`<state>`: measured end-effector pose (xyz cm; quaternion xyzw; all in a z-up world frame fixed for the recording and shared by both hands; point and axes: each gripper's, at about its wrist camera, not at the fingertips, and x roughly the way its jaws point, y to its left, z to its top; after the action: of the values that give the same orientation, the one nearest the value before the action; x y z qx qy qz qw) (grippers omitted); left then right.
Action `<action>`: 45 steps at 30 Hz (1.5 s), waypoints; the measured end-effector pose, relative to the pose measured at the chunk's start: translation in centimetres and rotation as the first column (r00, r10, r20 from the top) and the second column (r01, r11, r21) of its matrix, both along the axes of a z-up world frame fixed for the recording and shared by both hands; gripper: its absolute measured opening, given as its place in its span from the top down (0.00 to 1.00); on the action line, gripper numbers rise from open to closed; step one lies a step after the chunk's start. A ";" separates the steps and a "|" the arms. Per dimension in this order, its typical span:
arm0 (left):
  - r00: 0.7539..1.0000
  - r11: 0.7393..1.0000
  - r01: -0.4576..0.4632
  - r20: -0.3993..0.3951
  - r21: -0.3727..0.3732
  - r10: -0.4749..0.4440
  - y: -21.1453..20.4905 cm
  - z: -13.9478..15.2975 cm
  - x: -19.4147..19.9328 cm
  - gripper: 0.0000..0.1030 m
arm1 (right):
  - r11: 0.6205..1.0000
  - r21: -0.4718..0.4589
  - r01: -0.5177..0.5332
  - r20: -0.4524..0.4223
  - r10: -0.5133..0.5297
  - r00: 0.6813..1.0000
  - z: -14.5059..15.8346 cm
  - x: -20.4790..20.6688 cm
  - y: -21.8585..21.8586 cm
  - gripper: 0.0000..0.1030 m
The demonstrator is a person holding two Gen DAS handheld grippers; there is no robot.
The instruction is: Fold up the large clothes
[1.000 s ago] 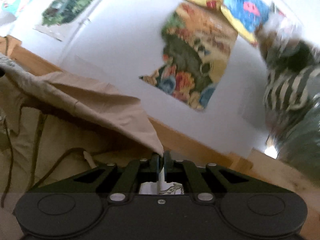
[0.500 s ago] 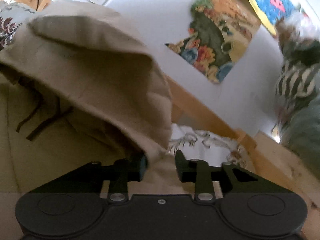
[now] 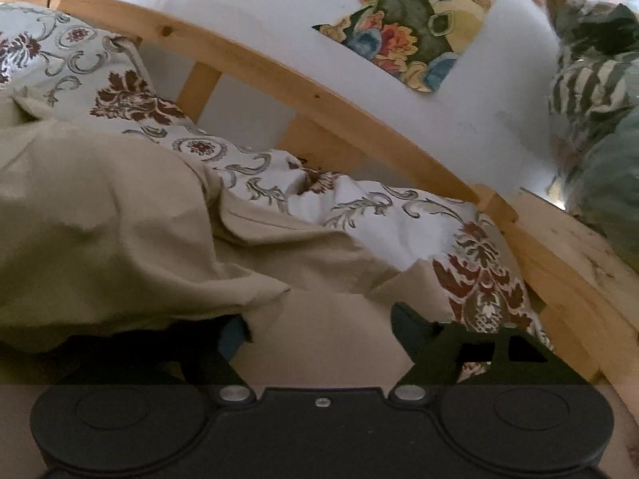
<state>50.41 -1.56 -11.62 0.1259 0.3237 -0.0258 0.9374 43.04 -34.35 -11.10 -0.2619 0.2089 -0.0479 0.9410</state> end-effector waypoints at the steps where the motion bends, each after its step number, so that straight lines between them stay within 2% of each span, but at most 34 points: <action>1: 1.000 1.000 0.005 0.003 -0.002 -0.005 0.3 0.2 -0.1 0.42 | 1.000 -0.020 -0.009 -0.014 0.009 1.000 -0.1 -0.2 0.0 0.20; 2: 1.000 1.000 0.012 0.010 0.005 -0.012 0.9 0.4 -0.6 0.40 | 0.998 -0.055 -0.026 -0.027 0.024 0.999 -0.2 -0.6 0.0 0.19; 4: 1.000 1.000 0.000 0.014 0.027 -0.001 2.0 0.6 -1.4 0.33 | 0.989 -0.132 -0.066 -0.031 0.062 0.998 -0.4 -2.2 0.0 0.12; 7: 0.999 0.999 -0.039 0.003 0.021 0.039 3.7 1.0 -3.1 0.32 | 0.967 -0.222 -0.125 -0.015 0.125 0.992 -0.1 -4.8 0.1 0.07; 9: 0.999 0.999 -0.043 0.005 -0.030 0.044 4.3 1.5 -4.0 0.28 | 0.948 -0.280 -0.150 -0.012 0.153 0.988 -0.1 -5.6 0.5 0.05; 11: 1.000 0.993 -0.007 0.007 -0.120 0.008 4.1 2.1 -4.8 0.23 | 0.945 -0.291 -0.148 -0.010 0.151 0.988 0.0 -5.4 0.8 0.05; 13: 0.999 0.982 0.045 0.008 -0.182 -0.044 3.2 2.2 -4.8 0.22 | 0.959 -0.263 -0.109 0.014 0.117 0.993 0.4 -4.0 0.9 0.04; 15: 0.997 0.977 0.076 -0.006 -0.201 -0.079 1.5 2.2 -4.6 0.22 | 0.957 -0.283 -0.056 0.059 0.075 0.995 0.5 -2.3 1.3 0.02; 17: 0.996 0.978 0.089 -0.007 -0.190 -0.092 -0.2 1.8 -4.1 0.22 | 0.948 -0.317 -0.039 0.048 0.057 0.997 0.2 -0.2 1.8 0.02; 20: 0.997 0.996 0.051 -0.045 -0.078 -0.054 -1.9 0.2 -2.8 0.22 | 0.913 -0.403 -0.060 -0.033 0.051 0.998 -0.9 0.9 2.1 0.02; 21: 0.997 0.997 0.046 -0.061 -0.069 -0.050 -2.1 -0.3 -2.5 0.22 | 0.900 -0.430 -0.070 -0.051 0.053 0.997 -1.2 0.5 2.0 0.02; 23: 0.996 0.995 0.040 -0.072 -0.093 -0.047 -1.8 -0.5 -2.2 0.22 | 0.876 -0.471 -0.105 -0.065 0.084 0.994 -1.7 -1.0 1.6 0.01; 25: 0.998 0.993 0.038 -0.055 -0.112 -0.044 -1.4 -0.3 -2.6 0.22 | 0.841 -0.512 -0.172 -0.072 0.158 0.985 -2.2 -3.0 1.2 0.01; 26: 0.998 0.993 0.042 -0.049 -0.108 -0.047 -1.3 -0.4 -2.8 0.22 | 0.837 -0.505 -0.212 -0.095 0.191 0.977 -2.0 -3.7 1.1 0.01; 27: 0.997 0.994 0.046 -0.049 -0.098 -0.051 -1.3 -0.5 -3.0 0.22 | 0.851 -0.473 -0.230 -0.117 0.198 0.973 -1.7 -4.1 0.9 0.01; 28: 0.997 0.995 0.048 -0.048 -0.093 -0.053 -1.3 -0.5 -3.0 0.22 | 0.886 -0.403 -0.228 -0.125 0.193 0.973 -0.8 -4.2 0.4 0.01; 30: 0.998 0.994 0.041 -0.043 -0.105 -0.046 -1.1 0.0 -3.4 0.22 | 0.963 -0.213 -0.167 -0.092 0.150 0.984 1.7 -4.1 -1.0 0.01; 31: 0.998 0.992 0.038 -0.039 -0.120 -0.043 -0.9 0.3 -3.6 0.22 | 0.983 -0.110 -0.149 -0.107 0.138 0.985 2.8 -3.9 -1.8 0.01; 32: 0.998 0.990 0.039 -0.034 -0.137 -0.044 -0.5 0.7 -4.0 0.22 | 0.991 -0.009 -0.135 -0.139 0.132 0.981 3.8 -3.8 -2.7 0.01; 33: 0.998 0.988 0.044 -0.032 -0.151 -0.049 -0.2 1.1 -4.3 0.22 | 0.992 0.047 -0.114 -0.163 0.120 0.979 4.4 -3.8 -3.4 0.01; 36: 0.996 0.970 0.072 -0.029 -0.232 -0.081 1.6 1.9 -5.3 0.19 | 0.987 0.156 -0.040 -0.196 0.070 0.978 6.0 -4.8 -5.4 0.06; 38: 0.993 0.935 0.095 -0.035 -0.340 -0.114 3.1 2.1 -5.8 0.18 | 0.943 0.333 0.015 -0.184 0.049 0.982 7.1 -5.4 -6.8 0.07; 39: 0.991 0.918 0.097 -0.045 -0.384 -0.123 3.5 2.2 -5.8 0.18 | 0.897 0.439 0.043 -0.176 0.039 0.984 7.5 -5.4 -7.6 0.07; 40: 0.989 0.898 0.093 -0.063 -0.430 -0.132 3.9 2.2 -5.6 0.18 | 0.827 0.557 0.075 -0.179 0.032 0.983 7.7 -5.1 -8.3 0.07; 43: 0.977 0.847 0.077 -0.132 -0.526 -0.171 3.5 1.8 -3.9 0.22 | 0.639 0.754 0.150 -0.211 0.019 0.977 6.4 -3.1 -8.7 0.11; 44: 0.970 0.841 0.066 -0.163 -0.537 -0.181 2.9 1.6 -3.1 0.31 | 0.596 0.787 0.163 -0.220 0.023 0.975 5.7 -2.2 -8.3 0.11; 45: 0.965 0.836 0.058 -0.185 -0.546 -0.188 2.4 1.5 -2.5 0.34 | 0.564 0.807 0.176 -0.236 0.035 0.971 4.9 -1.1 -7.7 0.11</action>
<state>47.88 0.88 -10.17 -0.1238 0.4014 -0.1900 0.8874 41.91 -42.09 -6.23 0.2108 0.3225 0.0470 0.9216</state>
